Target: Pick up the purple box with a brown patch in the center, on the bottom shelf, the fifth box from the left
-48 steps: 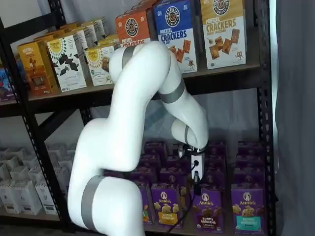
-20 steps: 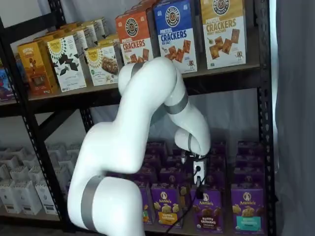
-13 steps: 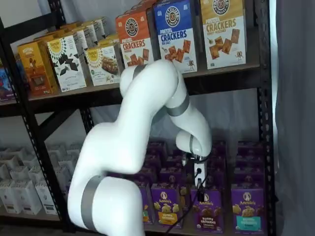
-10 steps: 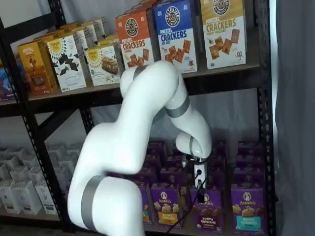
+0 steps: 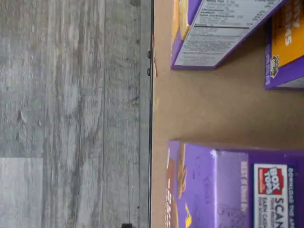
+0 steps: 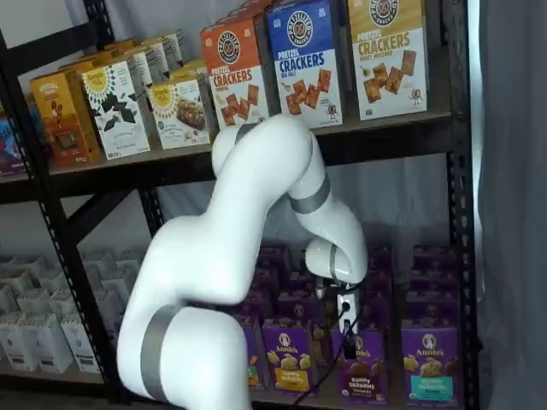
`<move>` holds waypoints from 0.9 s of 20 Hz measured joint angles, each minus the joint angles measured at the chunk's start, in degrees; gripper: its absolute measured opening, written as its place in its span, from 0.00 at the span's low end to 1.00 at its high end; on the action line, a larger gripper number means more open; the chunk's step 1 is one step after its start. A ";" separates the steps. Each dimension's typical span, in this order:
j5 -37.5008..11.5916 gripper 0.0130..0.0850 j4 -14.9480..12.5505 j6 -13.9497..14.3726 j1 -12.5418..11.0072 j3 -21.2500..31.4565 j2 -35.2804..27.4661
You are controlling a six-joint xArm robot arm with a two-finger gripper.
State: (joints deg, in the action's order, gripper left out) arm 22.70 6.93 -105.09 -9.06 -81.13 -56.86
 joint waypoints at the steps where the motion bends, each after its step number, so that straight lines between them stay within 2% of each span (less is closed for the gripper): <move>1: -0.34 1.00 0.26 -0.20 0.06 -0.11 -0.28; 4: -1.18 1.00 0.81 -0.67 0.11 -0.43 -0.92; 6: -1.29 0.89 1.10 -0.98 0.08 -0.63 -1.13; 7: -1.11 0.89 1.26 -1.14 0.05 -0.71 -1.14; 9: -0.84 0.78 0.91 -0.92 -0.07 -0.77 -1.12; 10: -0.84 0.78 0.68 -0.76 -0.12 -0.73 -1.08; 12: -0.77 0.67 0.19 -0.44 -0.25 -0.64 -0.98; 15: -0.71 0.67 -0.23 -0.16 -0.35 -0.46 -0.86; 18: -0.55 0.56 -0.59 0.09 -0.43 -0.10 -0.62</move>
State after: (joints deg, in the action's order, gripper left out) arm 22.15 6.34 -105.00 -9.49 -81.24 -57.48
